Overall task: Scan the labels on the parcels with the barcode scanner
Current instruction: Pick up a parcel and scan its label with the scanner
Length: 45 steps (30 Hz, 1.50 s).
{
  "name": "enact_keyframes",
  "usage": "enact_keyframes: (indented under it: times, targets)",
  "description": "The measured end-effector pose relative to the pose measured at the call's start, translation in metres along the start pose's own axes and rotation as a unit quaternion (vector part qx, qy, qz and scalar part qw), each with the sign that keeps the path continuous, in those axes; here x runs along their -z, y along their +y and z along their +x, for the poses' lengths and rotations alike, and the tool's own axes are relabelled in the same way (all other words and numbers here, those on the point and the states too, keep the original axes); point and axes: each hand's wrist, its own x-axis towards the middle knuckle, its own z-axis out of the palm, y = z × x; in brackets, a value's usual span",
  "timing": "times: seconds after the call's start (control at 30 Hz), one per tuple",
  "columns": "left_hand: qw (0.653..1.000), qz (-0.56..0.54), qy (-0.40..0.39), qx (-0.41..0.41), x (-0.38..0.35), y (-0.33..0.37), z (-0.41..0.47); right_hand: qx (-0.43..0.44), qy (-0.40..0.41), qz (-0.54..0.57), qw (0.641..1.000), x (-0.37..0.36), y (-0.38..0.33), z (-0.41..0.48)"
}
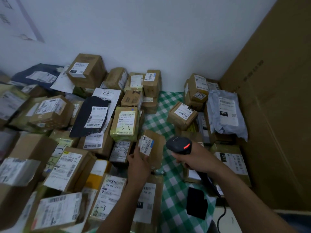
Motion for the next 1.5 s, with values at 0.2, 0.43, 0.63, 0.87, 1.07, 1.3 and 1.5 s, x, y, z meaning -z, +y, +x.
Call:
enact_keyframes:
  times: [0.2, 0.43, 0.63, 0.87, 1.07, 1.3, 1.5]
  targets:
    - [0.973, 0.217, 0.033, -0.068, -0.010, 0.007, -0.006, -0.003, -0.014, 0.022, 1.000, -0.005, 0.005, 0.006]
    - [0.959, 0.262, -0.013, -0.110, -0.018, 0.003, 0.000, -0.015, -0.006, 0.042, 0.999, -0.003, 0.011, 0.008]
    - [0.959, 0.251, 0.003, -0.129, -0.021, 0.006, 0.006, -0.027, 0.027, 0.076, 0.996, 0.014, 0.016, 0.017]
    - [0.969, 0.131, -0.030, -0.209, -0.062, 0.090, 0.070, -0.065, 0.097, 0.138, 0.983, 0.050, 0.014, 0.036]
    - [0.988, 0.038, -0.058, -0.135, -0.103, 0.153, 0.146, -0.086, 0.116, 0.169, 0.975, 0.070, 0.022, 0.055]
    - [0.987, -0.104, -0.120, 0.029, -0.132, 0.149, 0.194, -0.111, 0.127, 0.172, 0.971, 0.082, 0.040, 0.072]
    - [0.971, -0.225, -0.078, -0.006, -0.111, 0.138, 0.169, -0.127, 0.111, 0.197, 0.966, 0.083, 0.040, 0.070]
